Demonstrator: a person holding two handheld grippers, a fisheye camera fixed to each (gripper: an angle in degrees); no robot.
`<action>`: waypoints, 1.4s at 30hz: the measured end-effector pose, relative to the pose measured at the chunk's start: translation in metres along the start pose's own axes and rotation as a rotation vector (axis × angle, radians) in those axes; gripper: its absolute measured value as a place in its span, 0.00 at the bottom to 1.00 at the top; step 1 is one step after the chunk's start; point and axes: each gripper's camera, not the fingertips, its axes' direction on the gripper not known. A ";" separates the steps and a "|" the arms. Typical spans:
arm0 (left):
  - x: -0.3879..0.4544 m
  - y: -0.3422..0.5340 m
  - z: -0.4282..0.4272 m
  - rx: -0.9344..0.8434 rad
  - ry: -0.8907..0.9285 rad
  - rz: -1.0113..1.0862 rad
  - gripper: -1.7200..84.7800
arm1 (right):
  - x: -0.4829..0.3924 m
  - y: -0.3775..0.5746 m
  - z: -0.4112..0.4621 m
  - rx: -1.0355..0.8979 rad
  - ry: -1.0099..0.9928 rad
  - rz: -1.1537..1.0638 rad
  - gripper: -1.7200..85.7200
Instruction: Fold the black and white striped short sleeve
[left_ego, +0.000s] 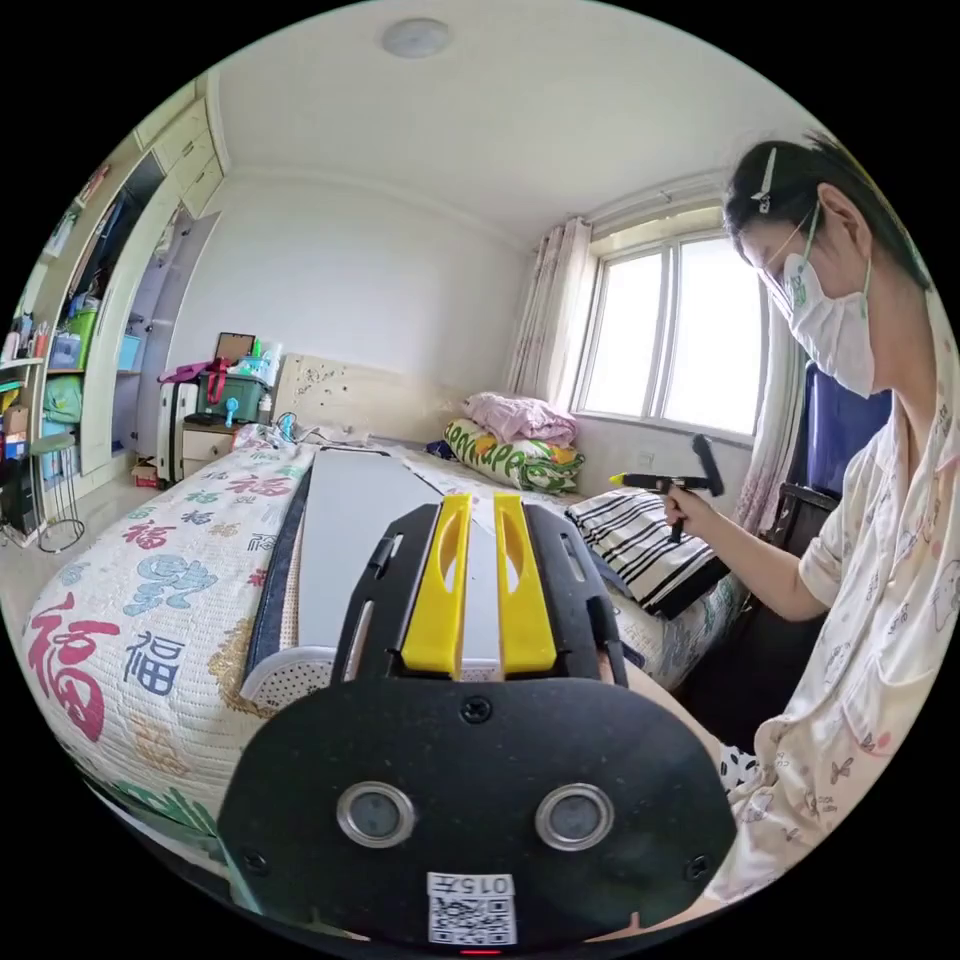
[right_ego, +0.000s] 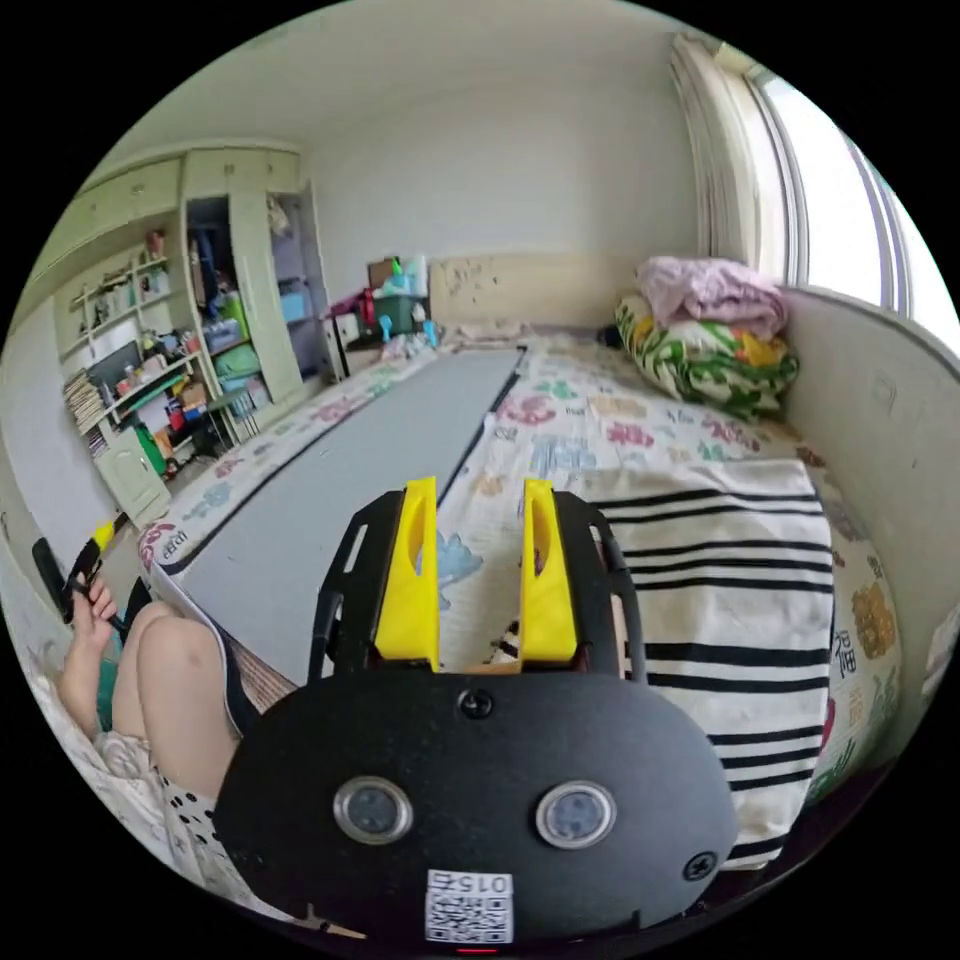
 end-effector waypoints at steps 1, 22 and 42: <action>0.002 -0.001 0.005 -0.016 -0.001 0.011 0.08 | -0.006 -0.013 0.049 -0.052 0.055 -0.015 0.19; -0.015 0.056 0.076 -0.065 0.182 -0.034 0.09 | -0.179 -0.082 0.331 -0.363 0.705 -0.070 0.12; -0.056 0.143 0.116 0.014 0.302 -0.051 0.14 | -0.272 0.007 -0.196 0.321 -0.271 -0.017 0.03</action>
